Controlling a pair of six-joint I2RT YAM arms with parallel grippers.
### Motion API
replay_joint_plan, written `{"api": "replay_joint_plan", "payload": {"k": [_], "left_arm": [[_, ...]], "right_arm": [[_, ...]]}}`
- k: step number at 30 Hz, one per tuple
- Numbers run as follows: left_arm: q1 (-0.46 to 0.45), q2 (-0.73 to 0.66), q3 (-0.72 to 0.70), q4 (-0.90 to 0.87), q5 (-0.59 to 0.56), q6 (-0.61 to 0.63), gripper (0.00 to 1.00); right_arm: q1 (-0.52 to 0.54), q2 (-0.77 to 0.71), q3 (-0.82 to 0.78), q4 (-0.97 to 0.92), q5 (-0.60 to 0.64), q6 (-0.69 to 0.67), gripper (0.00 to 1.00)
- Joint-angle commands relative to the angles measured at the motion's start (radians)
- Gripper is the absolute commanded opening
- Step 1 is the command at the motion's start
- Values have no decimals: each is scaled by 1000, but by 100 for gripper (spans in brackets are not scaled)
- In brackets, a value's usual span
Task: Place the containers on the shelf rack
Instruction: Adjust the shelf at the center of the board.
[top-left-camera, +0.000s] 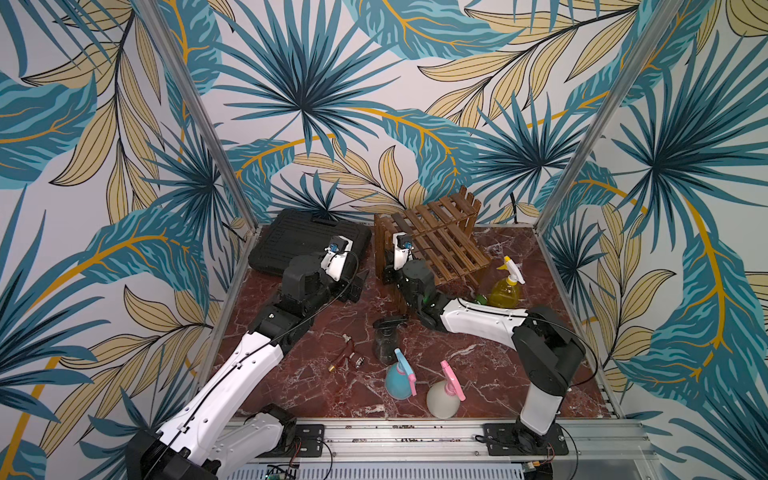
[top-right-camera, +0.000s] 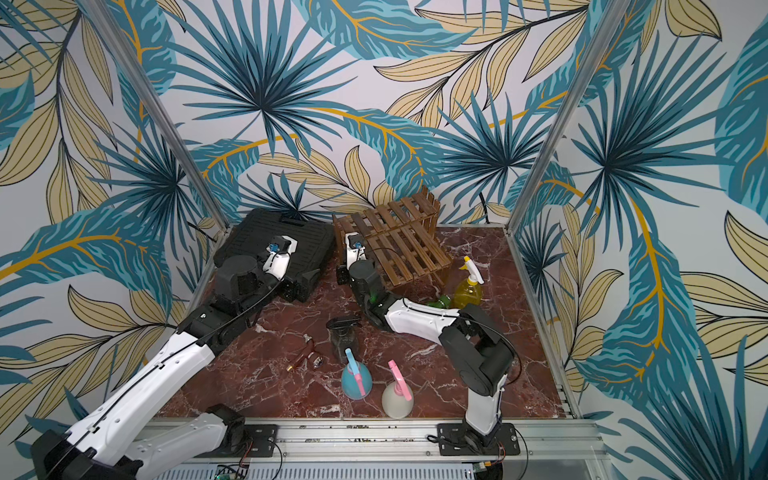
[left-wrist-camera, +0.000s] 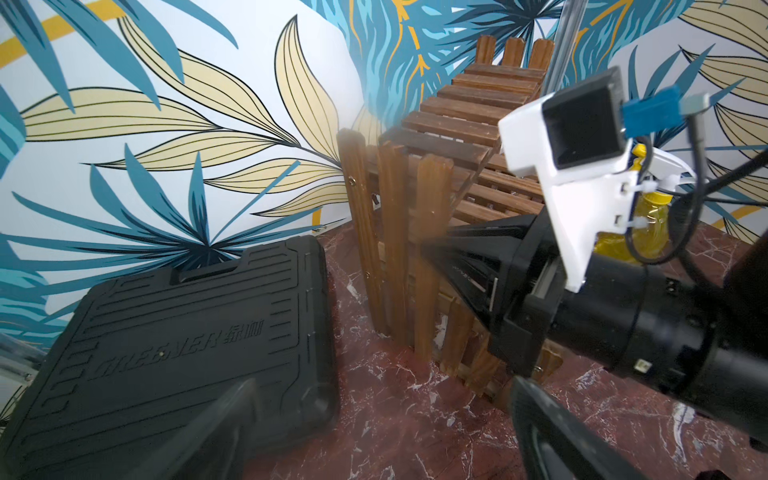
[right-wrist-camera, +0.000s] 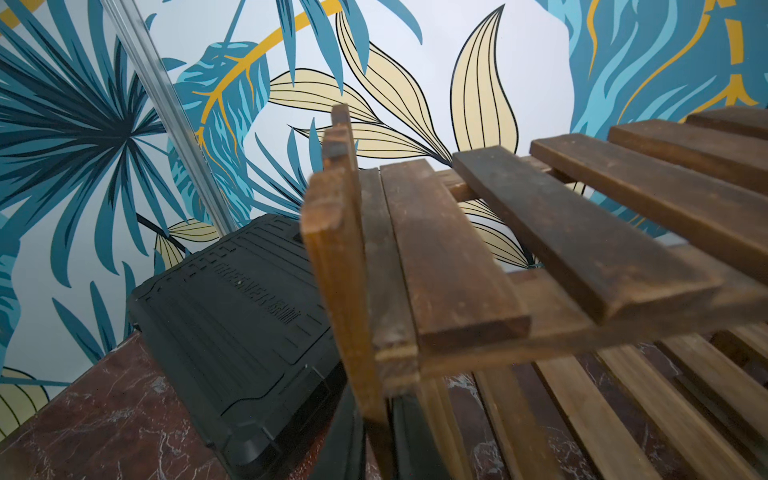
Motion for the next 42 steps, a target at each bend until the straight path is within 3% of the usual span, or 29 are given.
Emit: {"api": "replay_joint_plan", "payload": {"k": [1, 10, 20, 25, 31, 37, 42], "left_arm": [[6, -31, -17, 40, -38, -5, 100], [6, -45, -18, 39, -46, -1, 100], [6, -63, -30, 54, -41, 13, 100], [7, -74, -44, 73, -36, 25, 100], [4, -76, -48, 92, 28, 60, 100], [-65, -29, -9, 112, 134, 94, 100], [-140, 59, 71, 88, 234, 98, 100]], "right_arm": [[16, 49, 44, -13, 2, 190, 2], [29, 137, 130, -58, -61, 205, 14], [34, 76, 100, -90, -112, 121, 56], [34, -73, -9, -99, -174, 50, 78], [35, -394, -257, -115, -183, -61, 93], [21, -687, -364, -310, 8, -203, 99], [-118, -803, -349, -569, 36, -264, 99]]}}
